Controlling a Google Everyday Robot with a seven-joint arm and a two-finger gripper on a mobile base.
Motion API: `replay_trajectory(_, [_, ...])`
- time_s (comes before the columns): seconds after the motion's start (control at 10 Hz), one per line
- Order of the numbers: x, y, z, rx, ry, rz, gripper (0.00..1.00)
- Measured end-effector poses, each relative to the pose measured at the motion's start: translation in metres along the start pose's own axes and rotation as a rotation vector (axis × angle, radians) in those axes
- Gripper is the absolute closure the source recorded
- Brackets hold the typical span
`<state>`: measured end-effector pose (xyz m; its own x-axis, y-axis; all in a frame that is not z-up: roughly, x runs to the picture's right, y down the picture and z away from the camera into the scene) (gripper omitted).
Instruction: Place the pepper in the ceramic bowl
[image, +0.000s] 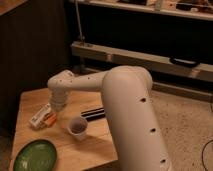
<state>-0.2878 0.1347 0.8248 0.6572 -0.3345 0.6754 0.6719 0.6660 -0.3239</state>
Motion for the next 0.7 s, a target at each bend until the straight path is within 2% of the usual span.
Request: replay_trajectory(0.7, [-0.007, -0.006, 0.012, -0.026, 0.003, -0.018, 0.54])
